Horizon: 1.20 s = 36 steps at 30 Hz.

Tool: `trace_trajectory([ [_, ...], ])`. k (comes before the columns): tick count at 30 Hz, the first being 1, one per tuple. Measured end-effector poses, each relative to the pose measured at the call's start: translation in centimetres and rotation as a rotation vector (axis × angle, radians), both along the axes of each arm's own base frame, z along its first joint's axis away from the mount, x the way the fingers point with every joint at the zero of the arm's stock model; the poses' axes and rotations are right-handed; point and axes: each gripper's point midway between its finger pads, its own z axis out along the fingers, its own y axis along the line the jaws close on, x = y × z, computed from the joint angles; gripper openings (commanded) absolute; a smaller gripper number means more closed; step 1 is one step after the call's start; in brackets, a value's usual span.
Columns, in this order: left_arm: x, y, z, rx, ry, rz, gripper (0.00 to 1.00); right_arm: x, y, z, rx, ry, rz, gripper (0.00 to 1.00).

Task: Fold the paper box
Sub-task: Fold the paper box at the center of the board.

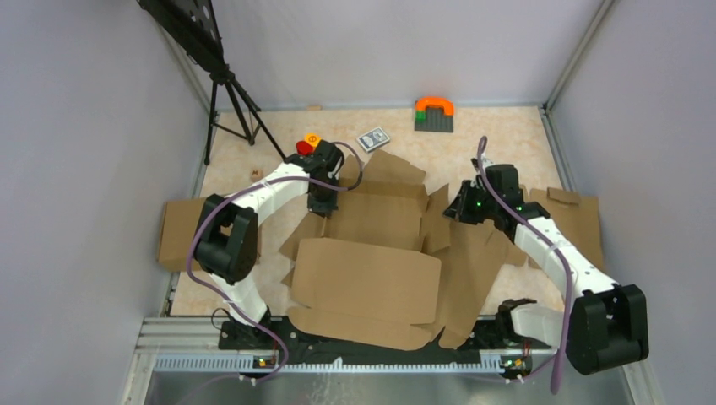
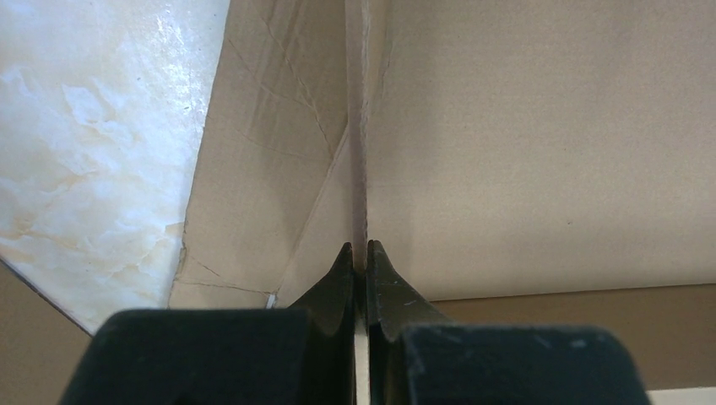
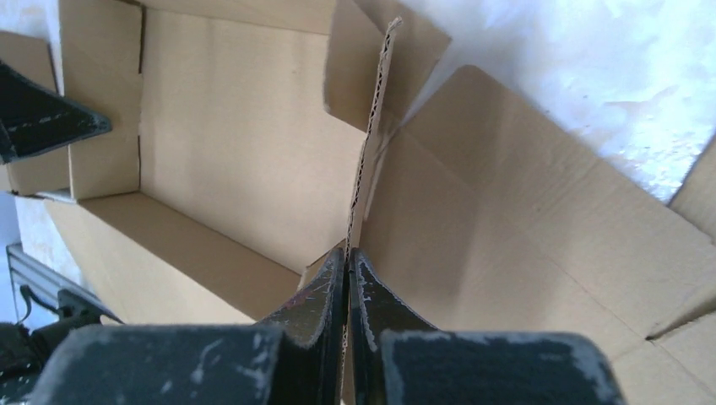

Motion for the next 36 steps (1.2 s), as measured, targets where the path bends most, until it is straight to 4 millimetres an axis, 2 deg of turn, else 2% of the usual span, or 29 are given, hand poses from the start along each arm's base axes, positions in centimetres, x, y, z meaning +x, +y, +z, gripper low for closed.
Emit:
trace_trajectory([
  [8,-0.1,-0.4,0.4,0.007,-0.005,-0.004,0.0,0.2,2.1,0.2,0.034,-0.002,0.067,0.0],
  [11,0.0,-0.3,0.4,0.011,-0.006,-0.003,0.0,0.8,2.9,-0.3,0.067,0.012,0.08,0.11],
  [14,-0.1,-0.1,0.4,0.02,-0.004,-0.001,0.0,1.2,4.1,0.2,0.121,-0.004,0.115,0.29],
  [18,-0.1,-0.2,0.4,0.018,-0.003,0.0,0.0,1.6,5.2,0.2,0.177,-0.009,0.141,0.44],
  [27,-0.3,-0.3,0.4,0.016,0.0,-0.005,0.0,0.9,6.0,-1.4,0.241,0.033,0.154,0.48],
  [28,-0.3,-0.3,0.4,0.016,0.001,-0.005,0.0,0.8,6.0,-1.6,0.247,0.038,0.157,0.5],
  [30,-0.3,-0.3,0.4,0.016,0.001,-0.005,0.0,0.7,6.3,-2.0,0.267,0.046,0.164,0.68],
  [31,-0.3,-0.3,0.4,0.016,0.001,-0.005,0.0,0.6,6.4,-2.1,0.283,0.049,0.169,0.72],
  [33,-0.3,-0.3,0.4,0.016,0.0,-0.005,0.0,0.6,6.9,-1.9,0.317,0.042,0.184,0.7],
  [36,-0.3,-0.3,0.4,0.016,0.0,-0.005,0.0,0.7,7.2,-1.8,0.335,0.031,0.194,0.38],
])
